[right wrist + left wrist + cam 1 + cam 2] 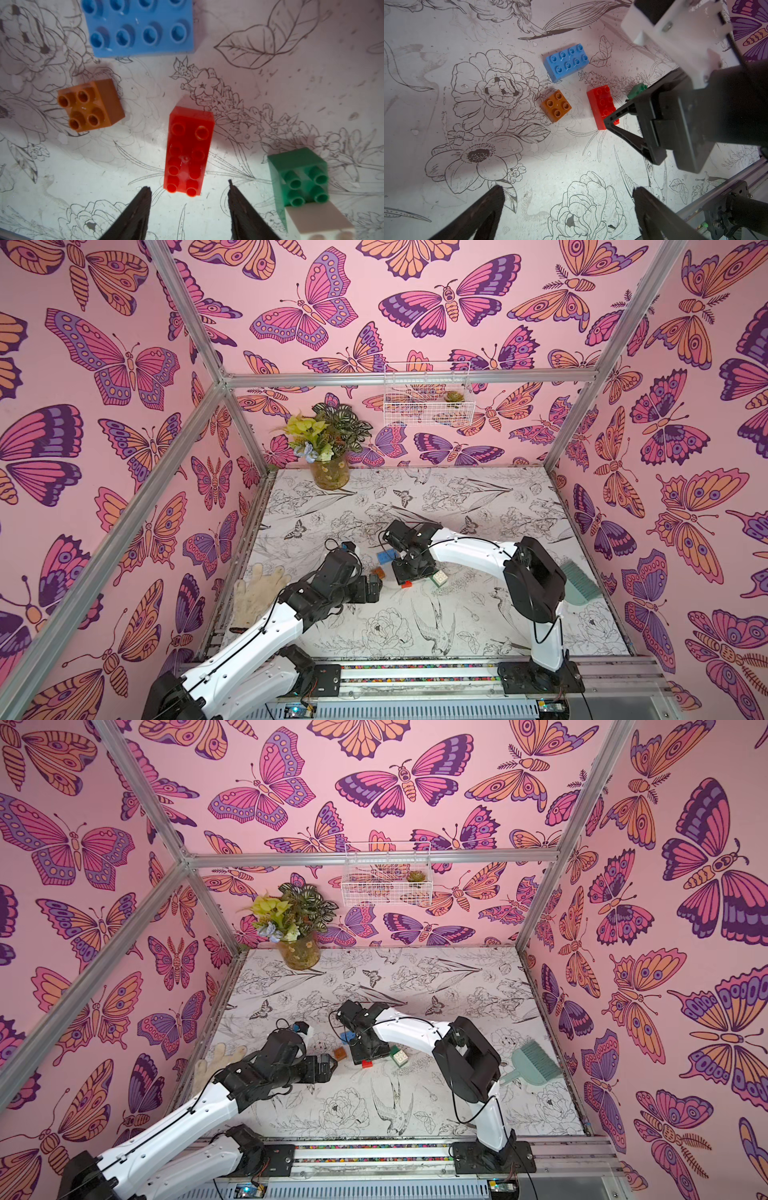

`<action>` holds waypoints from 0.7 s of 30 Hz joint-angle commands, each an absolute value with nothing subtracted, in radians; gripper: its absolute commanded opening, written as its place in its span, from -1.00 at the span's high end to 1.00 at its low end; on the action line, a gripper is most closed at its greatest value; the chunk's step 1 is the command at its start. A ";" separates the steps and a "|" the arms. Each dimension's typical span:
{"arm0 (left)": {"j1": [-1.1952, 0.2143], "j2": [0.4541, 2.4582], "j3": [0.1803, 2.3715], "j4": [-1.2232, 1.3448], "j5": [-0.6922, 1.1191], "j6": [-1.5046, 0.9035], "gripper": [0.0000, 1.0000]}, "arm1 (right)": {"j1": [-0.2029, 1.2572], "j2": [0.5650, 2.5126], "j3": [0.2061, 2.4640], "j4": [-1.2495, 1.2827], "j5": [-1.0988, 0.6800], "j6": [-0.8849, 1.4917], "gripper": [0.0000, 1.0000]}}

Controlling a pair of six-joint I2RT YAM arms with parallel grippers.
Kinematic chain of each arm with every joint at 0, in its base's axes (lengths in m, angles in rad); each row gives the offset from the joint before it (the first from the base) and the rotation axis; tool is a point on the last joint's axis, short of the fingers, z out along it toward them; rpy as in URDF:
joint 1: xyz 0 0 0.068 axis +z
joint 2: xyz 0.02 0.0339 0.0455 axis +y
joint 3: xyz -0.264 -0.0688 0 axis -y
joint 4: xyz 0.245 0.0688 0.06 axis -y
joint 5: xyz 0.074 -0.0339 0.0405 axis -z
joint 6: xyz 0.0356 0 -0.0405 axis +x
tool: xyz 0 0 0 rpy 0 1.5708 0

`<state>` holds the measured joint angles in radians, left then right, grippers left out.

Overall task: Assemble the number 5 with lego
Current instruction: Adjust the lego brick at the center of the board, then pick up the lego brick from the center of the board.

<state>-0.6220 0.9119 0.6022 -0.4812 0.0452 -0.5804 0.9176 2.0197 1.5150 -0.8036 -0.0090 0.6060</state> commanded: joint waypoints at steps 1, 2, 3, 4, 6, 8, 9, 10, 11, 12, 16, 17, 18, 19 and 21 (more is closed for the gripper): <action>-0.617 0.907 0.585 -0.503 0.047 -0.586 -1.00 | 0.929 2.053 1.548 -0.811 -0.020 0.624 -0.22; -0.617 0.908 0.586 -0.503 0.048 -0.586 -1.00 | 0.931 2.063 1.550 -0.809 -0.020 0.623 -0.20; -0.617 0.908 0.586 -0.503 0.046 -0.587 -1.00 | 0.932 2.069 1.551 -0.807 -0.020 0.623 -0.20; -0.617 0.907 0.586 -0.503 0.045 -0.585 -1.00 | 0.931 2.076 1.552 -0.804 -0.020 0.624 -0.18; -0.616 0.907 0.586 -0.503 0.043 -0.584 -1.00 | 0.932 2.085 1.555 -0.801 -0.014 0.624 -0.14; -0.617 0.905 0.586 -0.503 0.042 -0.583 -1.00 | 0.933 2.092 1.557 -0.801 -0.013 0.620 -0.05; -0.616 0.905 0.586 -0.503 0.041 -0.586 -1.00 | 0.933 2.095 1.559 -0.803 -0.009 0.618 -0.01; -0.617 0.905 0.586 -0.503 0.040 -0.585 -1.00 | 0.933 2.097 1.560 -0.803 -0.009 0.617 0.03; -0.617 0.905 0.587 -0.502 0.040 -0.585 -1.00 | 0.933 2.099 1.561 -0.804 -0.007 0.616 0.06; -0.617 0.906 0.588 -0.502 0.038 -0.586 -1.00 | 0.933 2.100 1.562 -0.806 -0.003 0.614 0.09; -0.616 0.910 0.594 -0.503 0.040 -0.586 -1.00 | 0.934 2.102 1.568 -0.816 0.005 0.609 0.11; -0.617 0.910 0.595 -0.502 0.041 -0.586 -1.00 | 0.933 2.102 1.570 -0.818 0.006 0.609 0.08; -0.617 0.910 0.595 -0.502 0.040 -0.585 -1.00 | 0.933 2.102 1.570 -0.818 0.008 0.609 0.06; -0.617 0.910 0.595 -0.502 0.040 -0.584 -1.00 | 0.934 2.102 1.571 -0.818 0.010 0.609 0.06; -0.615 0.908 0.594 -0.503 0.040 -0.585 -1.00 | 0.933 2.102 1.572 -0.816 0.009 0.609 0.06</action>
<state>-0.6220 0.9119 0.6022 -0.4812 0.0448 -0.5850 0.9257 2.0872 1.5444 -0.7971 -0.0097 0.6052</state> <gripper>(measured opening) 0.999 0.469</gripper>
